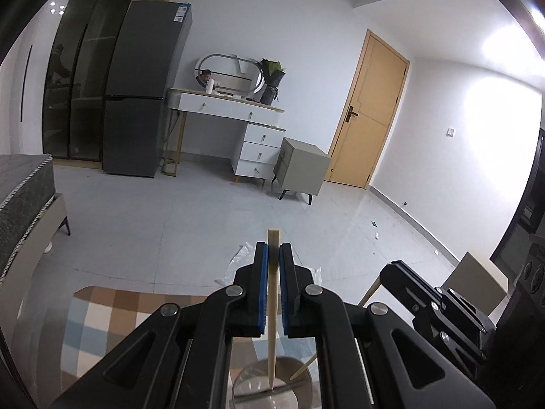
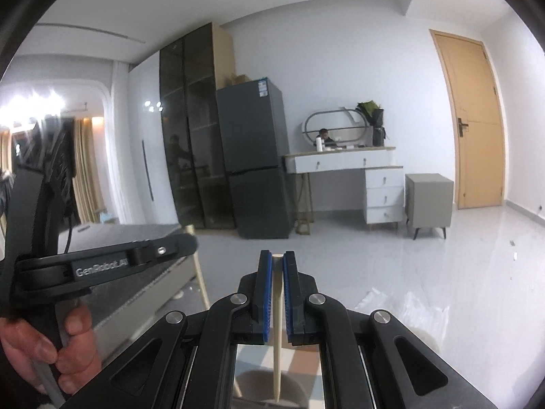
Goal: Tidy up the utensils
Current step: 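Carry both held chopsticks up over the utensil holder opening, then open both tools to drop the chopsticks into the utensil holder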
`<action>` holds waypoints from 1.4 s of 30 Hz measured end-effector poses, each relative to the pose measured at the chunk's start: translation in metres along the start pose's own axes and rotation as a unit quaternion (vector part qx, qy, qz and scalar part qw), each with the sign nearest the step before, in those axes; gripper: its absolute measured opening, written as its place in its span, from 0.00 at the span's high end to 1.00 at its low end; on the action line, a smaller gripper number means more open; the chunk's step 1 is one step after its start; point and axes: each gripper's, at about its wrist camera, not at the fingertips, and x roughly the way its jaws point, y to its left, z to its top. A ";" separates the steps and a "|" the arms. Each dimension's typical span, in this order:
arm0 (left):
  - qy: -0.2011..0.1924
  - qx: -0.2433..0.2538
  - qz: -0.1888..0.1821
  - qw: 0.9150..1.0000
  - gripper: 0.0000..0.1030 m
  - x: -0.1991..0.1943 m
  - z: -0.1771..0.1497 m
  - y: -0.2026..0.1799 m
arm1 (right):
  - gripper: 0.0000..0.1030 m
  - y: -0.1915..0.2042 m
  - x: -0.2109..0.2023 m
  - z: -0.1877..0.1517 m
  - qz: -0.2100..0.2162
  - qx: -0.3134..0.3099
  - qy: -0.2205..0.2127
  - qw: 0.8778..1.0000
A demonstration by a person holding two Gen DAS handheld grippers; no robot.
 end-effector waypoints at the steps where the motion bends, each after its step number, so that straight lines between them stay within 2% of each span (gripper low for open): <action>1: 0.000 -0.002 -0.004 1.000 0.98 0.002 -0.002 0.002 | 0.95 -0.001 0.004 -0.004 0.000 -0.003 0.005 1.000; 6: 0.015 -0.021 -0.003 1.000 0.98 0.016 -0.019 0.011 | 0.95 -0.010 0.014 -0.020 0.002 0.006 0.017 1.000; 16: 0.022 0.008 -0.012 1.000 0.98 0.002 -0.033 0.001 | 0.95 -0.016 0.026 -0.049 0.020 0.013 0.058 0.998; 21: 0.070 0.015 -0.028 0.997 0.97 -0.006 -0.036 0.003 | 0.93 -0.019 0.030 -0.054 0.037 0.029 0.086 0.995; 24: 0.100 0.011 0.009 0.995 0.88 -0.012 -0.031 0.002 | 0.88 -0.022 0.027 -0.051 0.037 0.044 0.096 0.994; 26: 0.095 0.006 0.025 0.995 0.76 -0.029 -0.025 0.001 | 0.84 -0.025 0.022 -0.047 0.041 0.058 0.098 0.993; 27: 0.090 0.005 0.029 0.996 0.64 -0.035 -0.024 0.001 | 0.77 -0.027 0.015 -0.044 0.039 0.065 0.094 0.993; 28: 0.082 0.003 0.034 0.996 0.56 -0.046 -0.021 0.001 | 0.75 -0.029 0.008 -0.041 0.038 0.071 0.087 0.993; 35: 0.067 -0.008 0.070 0.995 0.47 -0.104 -0.019 0.003 | 0.67 -0.024 -0.040 -0.027 0.021 0.086 0.069 0.994; 37: 0.064 -0.011 0.083 0.994 0.40 -0.123 -0.021 0.002 | 0.65 -0.021 -0.056 -0.025 0.015 0.091 0.063 0.994; 42: 0.055 -0.021 0.108 0.992 0.34 -0.141 -0.023 0.000 | 0.49 -0.007 -0.087 -0.023 0.012 0.101 0.051 0.993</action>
